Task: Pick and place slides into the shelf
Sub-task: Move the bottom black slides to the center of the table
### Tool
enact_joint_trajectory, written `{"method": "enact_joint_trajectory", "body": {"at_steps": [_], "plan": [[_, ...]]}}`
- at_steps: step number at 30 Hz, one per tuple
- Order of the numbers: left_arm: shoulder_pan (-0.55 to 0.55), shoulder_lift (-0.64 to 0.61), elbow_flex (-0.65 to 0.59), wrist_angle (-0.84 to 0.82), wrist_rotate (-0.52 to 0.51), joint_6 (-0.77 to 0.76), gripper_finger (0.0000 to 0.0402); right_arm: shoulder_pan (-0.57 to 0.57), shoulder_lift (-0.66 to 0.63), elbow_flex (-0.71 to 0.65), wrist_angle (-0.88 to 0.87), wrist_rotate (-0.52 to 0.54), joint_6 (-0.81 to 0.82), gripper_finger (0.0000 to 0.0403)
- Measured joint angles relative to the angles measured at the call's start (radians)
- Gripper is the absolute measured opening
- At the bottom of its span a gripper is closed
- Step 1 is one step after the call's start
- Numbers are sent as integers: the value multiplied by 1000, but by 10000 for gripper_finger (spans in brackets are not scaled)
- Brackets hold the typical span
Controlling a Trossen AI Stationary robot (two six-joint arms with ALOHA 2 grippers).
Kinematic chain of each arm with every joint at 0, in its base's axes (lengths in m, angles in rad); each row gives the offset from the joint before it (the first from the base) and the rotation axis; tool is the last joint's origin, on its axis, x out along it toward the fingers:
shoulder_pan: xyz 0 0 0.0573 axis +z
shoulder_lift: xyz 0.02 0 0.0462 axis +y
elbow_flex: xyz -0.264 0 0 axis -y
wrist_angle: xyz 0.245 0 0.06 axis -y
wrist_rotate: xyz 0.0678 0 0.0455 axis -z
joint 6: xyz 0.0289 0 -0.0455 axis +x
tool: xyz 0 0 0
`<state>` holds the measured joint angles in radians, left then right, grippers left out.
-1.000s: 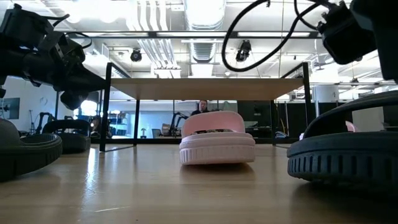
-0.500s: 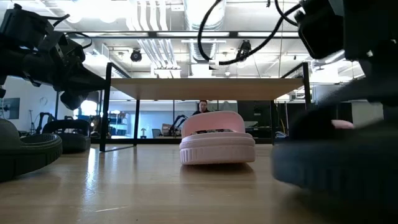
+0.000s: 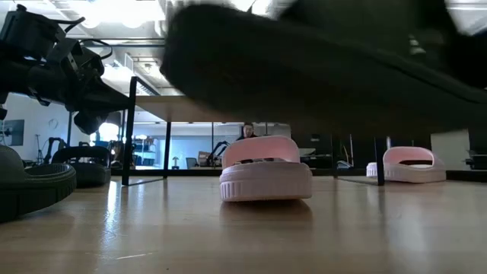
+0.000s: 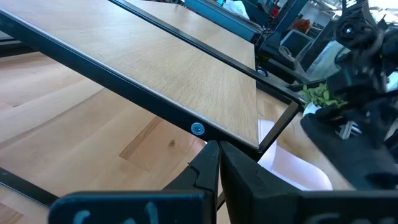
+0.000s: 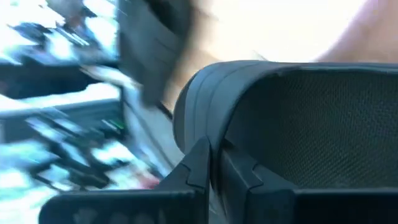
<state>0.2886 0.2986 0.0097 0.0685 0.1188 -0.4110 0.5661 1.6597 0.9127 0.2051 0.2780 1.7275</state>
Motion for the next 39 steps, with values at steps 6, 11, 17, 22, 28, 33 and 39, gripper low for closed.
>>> {"method": "enact_joint_trajectory", "body": {"at_steps": [6, 11, 17, 22, 28, 33, 39], "plan": [[0, 0, 0, 0, 0, 0, 0, -71, -1, 0, 214, 167, 34, 13], [0, 3, 0, 0, 0, 0, 0, -111, 24, 3, 323, 281, 184, 13], [0, 0, 0, 0, 0, 0, 0, -131, 162, 169, 335, 272, 229, 13], [0, 1, 0, 0, 0, 0, 0, -158, 348, 366, 330, 208, 267, 13], [0, 1, 0, 0, 0, 0, 0, -215, 458, 456, 437, 114, 257, 13], [0, 2, 0, 0, 0, 0, 0, -248, 503, 454, 508, 114, 253, 13], [0, 0, 0, 0, 0, 0, 0, -261, 545, 445, 479, 115, 282, 13]]}}
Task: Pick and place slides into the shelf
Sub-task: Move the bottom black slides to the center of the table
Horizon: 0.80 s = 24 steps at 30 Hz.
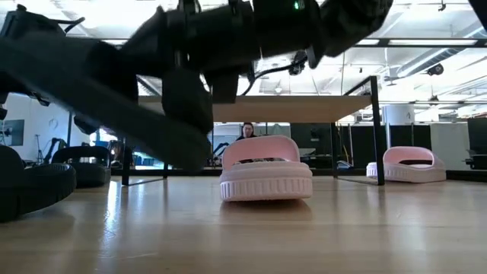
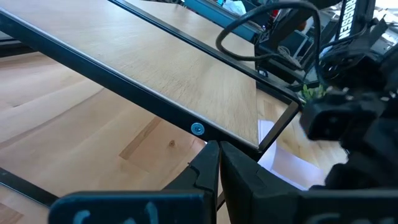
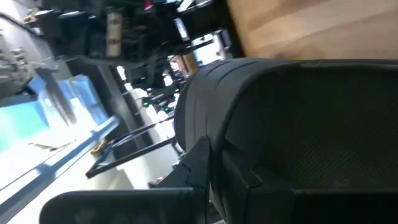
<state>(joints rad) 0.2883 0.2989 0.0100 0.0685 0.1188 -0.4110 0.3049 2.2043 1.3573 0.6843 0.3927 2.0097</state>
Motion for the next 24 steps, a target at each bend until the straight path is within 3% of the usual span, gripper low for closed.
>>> {"method": "enact_joint_trajectory", "body": {"at_steps": [7, 20, 24], "plan": [[0, 0, 0, 0, 0, 0, 0, -15, 26, -4, -7, 8, -2, 23], [0, 0, 0, 0, 0, 0, 0, -33, 11, -4, -45, -30, -46, 122], [0, 0, 0, 0, 0, 0, 0, -52, -11, -4, -44, -125, -140, 151]]}}
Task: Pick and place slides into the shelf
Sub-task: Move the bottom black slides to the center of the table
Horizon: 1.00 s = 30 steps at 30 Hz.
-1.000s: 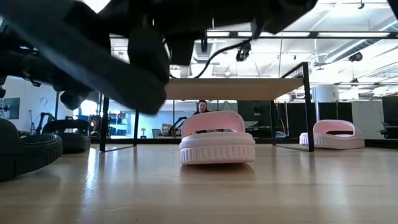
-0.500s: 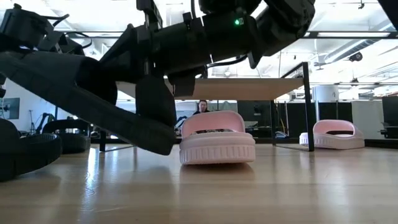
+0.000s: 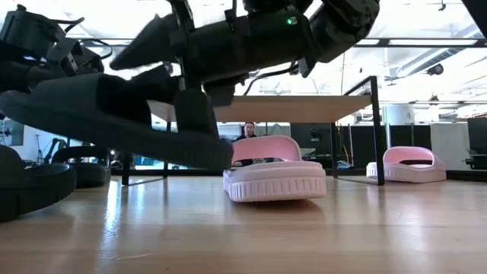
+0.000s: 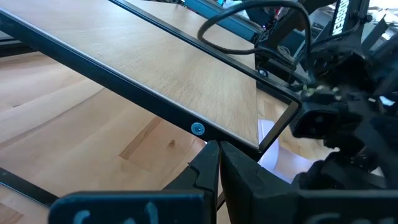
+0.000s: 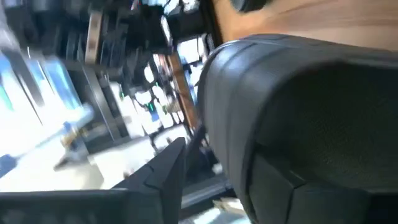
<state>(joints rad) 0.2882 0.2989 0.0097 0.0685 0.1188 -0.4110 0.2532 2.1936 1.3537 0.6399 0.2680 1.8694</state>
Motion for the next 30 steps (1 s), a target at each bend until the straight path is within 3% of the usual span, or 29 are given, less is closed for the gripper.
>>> {"method": "enact_joint_trajectory", "body": {"at_steps": [5, 14, 18, 22, 30], "plan": [[0, 0, 0, 0, 0, 0, 0, -26, -18, 0, -5, -168, -89, 171], [0, 1, 0, 0, 0, 0, 0, -33, -18, -2, -55, -119, 33, 173], [0, 0, 0, 0, 0, 0, 0, -49, -23, -2, -68, -213, -74, 173], [0, 0, 0, 0, 0, 0, 0, -71, -41, -2, -167, -369, -112, 173], [0, 0, 0, 1, 0, 0, 0, -99, -121, -1, -536, -443, -299, 173]]}}
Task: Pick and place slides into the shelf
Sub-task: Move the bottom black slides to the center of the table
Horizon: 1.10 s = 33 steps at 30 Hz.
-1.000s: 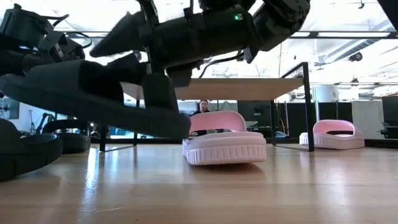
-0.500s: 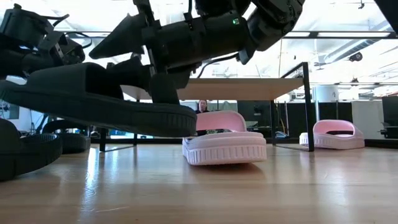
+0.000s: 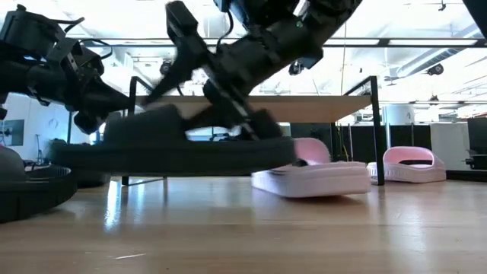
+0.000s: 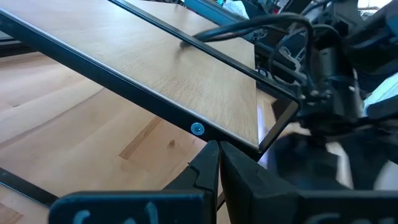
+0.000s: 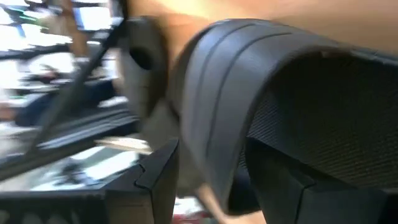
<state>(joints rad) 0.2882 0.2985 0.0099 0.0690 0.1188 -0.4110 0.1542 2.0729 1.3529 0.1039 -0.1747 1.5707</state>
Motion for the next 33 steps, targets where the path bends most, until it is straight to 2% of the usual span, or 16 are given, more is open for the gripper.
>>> {"method": "enact_joint_trajectory", "body": {"at_steps": [3, 12, 14, 17, 20, 27, 33], "plan": [[0, 0, 0, 0, 0, 0, 0, -11, -45, -1, -121, -7, -86, 173], [0, 0, 0, 0, 0, 0, 0, -22, -254, -1, -273, 18, -236, 173], [0, 0, 0, 0, 0, 0, 0, -13, -288, -1, -325, 26, -345, 173], [0, 2, 0, 0, 0, 0, 0, 21, -317, -1, -370, 33, -626, 173], [0, 2, 0, 1, 0, 0, 0, 58, -318, -1, -378, 44, -850, 173], [0, 0, 0, 0, 0, 0, 0, 74, -250, 22, -384, 41, -914, 173], [0, 0, 0, 0, 0, 0, 0, 86, -149, 130, -470, 30, -1057, 173]]}}
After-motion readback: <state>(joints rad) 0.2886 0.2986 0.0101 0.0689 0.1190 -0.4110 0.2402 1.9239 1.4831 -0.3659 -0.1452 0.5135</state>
